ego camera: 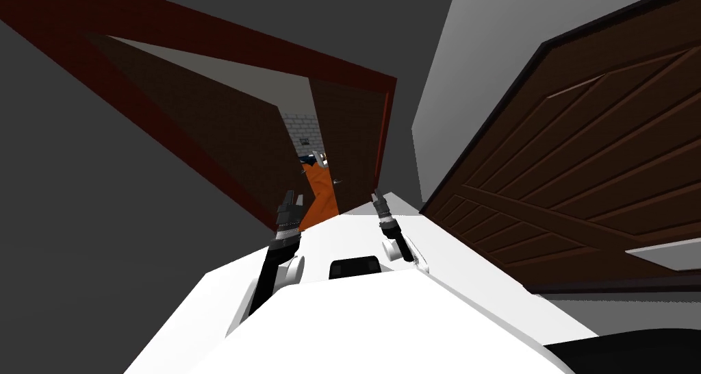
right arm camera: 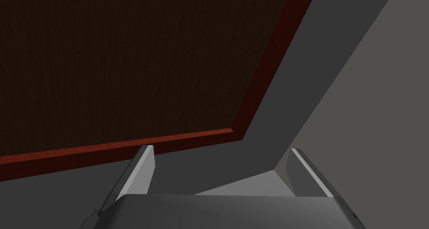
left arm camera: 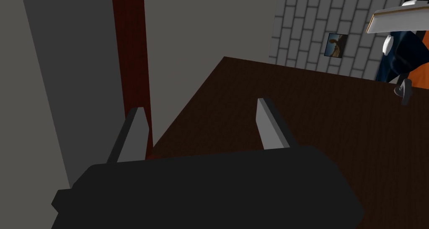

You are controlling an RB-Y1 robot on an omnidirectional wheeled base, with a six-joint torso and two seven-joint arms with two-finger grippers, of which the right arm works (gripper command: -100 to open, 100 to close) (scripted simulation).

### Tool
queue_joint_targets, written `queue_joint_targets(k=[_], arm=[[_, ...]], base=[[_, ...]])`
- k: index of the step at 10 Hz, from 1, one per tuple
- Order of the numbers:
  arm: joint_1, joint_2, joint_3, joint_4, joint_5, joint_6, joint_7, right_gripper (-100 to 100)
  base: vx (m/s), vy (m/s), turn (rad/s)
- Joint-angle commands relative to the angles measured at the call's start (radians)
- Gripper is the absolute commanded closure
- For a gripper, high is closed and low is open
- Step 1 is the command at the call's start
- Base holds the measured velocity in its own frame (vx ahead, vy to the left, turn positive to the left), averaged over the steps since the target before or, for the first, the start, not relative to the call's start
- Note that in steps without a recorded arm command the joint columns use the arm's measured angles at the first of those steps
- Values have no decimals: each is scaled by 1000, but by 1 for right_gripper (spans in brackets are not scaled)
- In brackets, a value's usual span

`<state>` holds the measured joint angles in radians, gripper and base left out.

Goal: Push the door open

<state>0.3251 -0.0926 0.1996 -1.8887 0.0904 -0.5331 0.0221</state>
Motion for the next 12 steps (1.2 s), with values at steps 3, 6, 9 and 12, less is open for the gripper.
queue_joint_targets(k=[3,6,9,12], arm=[[-32,-7,43,100,-5,-27,-17,-100],[-52,-12,73,161,-8,-40,-27,-100],[-72,-16,103,224,-11,-54,-38,-100],[-93,-20,133,287,-13,-68,-49,-100]], base=[[121,55,-96],[97,47,-78],[91,44,-73],[91,57,-73]])
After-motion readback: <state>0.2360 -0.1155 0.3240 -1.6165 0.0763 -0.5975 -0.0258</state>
